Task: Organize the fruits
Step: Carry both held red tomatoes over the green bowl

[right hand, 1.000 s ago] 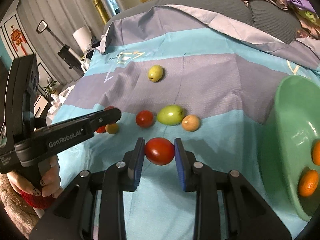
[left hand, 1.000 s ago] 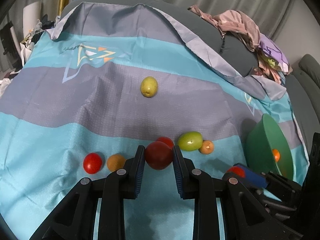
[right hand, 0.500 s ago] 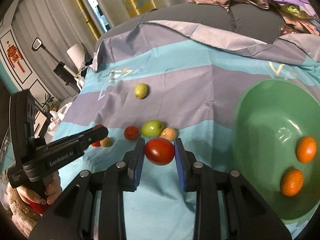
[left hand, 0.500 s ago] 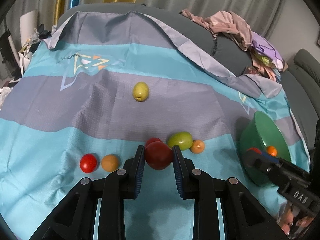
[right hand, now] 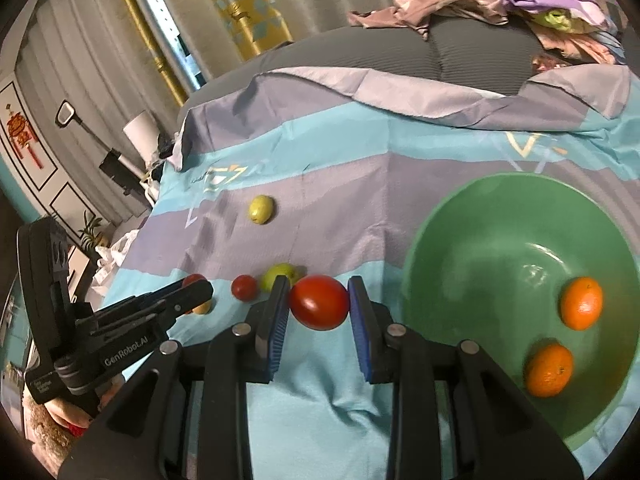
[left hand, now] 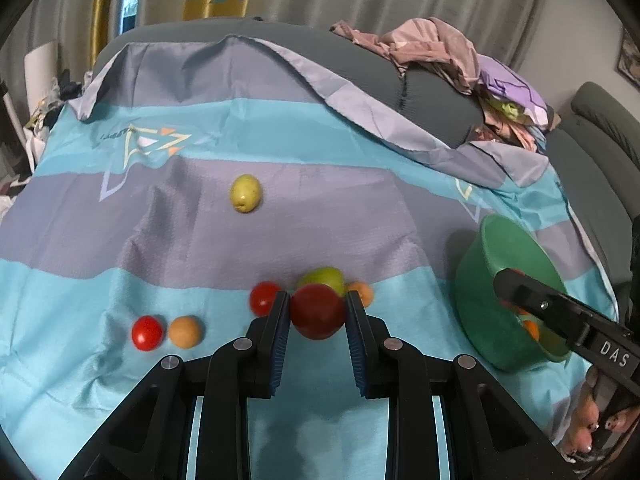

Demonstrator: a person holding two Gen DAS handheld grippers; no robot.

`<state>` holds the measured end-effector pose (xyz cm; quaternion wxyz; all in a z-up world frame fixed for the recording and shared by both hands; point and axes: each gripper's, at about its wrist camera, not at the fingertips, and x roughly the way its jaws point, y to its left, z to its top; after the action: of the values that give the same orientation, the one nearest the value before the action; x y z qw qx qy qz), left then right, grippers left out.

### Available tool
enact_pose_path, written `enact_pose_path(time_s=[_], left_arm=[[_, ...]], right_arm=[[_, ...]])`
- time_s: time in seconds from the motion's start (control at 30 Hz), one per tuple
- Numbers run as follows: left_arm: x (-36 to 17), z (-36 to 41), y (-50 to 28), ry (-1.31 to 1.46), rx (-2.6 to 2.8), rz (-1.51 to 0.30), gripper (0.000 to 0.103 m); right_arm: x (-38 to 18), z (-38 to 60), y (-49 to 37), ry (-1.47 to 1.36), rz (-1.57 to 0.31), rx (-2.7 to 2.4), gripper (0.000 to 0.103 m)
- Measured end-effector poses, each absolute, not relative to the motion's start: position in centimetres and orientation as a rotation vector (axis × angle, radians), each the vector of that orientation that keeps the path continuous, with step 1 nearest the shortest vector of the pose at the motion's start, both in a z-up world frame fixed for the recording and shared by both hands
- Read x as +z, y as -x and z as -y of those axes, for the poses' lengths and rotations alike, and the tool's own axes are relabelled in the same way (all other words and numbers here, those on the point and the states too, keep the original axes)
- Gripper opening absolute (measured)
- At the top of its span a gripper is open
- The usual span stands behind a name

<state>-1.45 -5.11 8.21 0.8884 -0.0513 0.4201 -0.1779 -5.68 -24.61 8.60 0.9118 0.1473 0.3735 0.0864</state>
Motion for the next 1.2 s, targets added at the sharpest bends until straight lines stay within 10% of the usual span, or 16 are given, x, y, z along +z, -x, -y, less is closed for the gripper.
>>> enact_pose_path(time_s=[1.2], left_arm=[[10.0, 17.2, 2.4, 0.044, -0.546, -0.844, 0.028]], right_arm=[[10.7, 34.0, 9.2, -0.463, -0.658, 0.046, 0.030]])
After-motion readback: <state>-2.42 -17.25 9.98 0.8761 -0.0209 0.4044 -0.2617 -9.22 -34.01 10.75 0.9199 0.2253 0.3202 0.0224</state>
